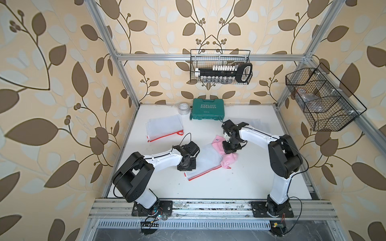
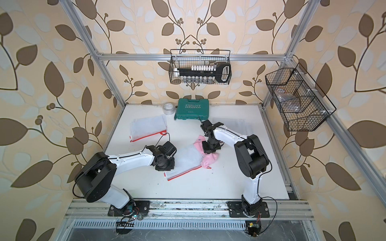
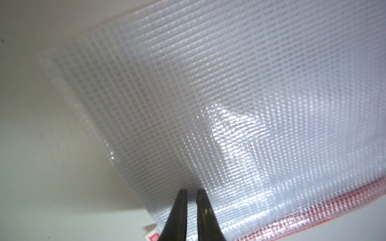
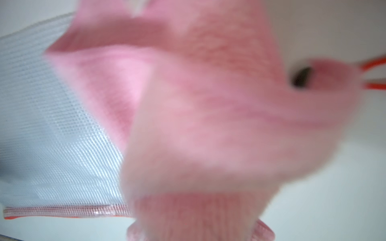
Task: Wipe the document bag
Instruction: Wipe the dirt from the document bag.
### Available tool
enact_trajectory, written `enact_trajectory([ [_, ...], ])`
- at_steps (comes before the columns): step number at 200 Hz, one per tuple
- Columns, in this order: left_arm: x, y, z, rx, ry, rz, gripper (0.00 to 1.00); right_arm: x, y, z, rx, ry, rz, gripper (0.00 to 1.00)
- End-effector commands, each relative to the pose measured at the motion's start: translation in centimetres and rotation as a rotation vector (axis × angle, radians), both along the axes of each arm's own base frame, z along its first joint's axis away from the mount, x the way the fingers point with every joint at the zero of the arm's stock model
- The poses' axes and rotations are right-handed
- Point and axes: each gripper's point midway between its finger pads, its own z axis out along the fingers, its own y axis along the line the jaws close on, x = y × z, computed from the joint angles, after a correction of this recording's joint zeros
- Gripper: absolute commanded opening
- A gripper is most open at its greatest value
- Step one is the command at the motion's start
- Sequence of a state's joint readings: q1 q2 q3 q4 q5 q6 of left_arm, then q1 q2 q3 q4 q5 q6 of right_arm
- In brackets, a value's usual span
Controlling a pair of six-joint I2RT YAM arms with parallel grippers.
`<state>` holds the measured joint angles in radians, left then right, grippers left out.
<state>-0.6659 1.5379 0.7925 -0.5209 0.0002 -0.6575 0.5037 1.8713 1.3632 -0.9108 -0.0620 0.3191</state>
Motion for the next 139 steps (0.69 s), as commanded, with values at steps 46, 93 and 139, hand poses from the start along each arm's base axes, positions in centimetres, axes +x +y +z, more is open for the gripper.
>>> enact_trajectory([
  [46,-0.4,2.3,-1.1,0.083,0.008,0.048,0.14,-6.3,17.8,-1.7,0.412,0.253,0.261,0.00],
  [93,-0.8,2.8,-1.1,0.089,0.005,0.058,0.14,-2.9,4.7,-4.6,0.145,0.191,-0.021,0.00],
  [139,-1.1,3.2,-0.7,0.095,-0.007,0.057,0.14,-1.7,-0.8,2.1,-0.031,-0.034,0.049,0.00],
])
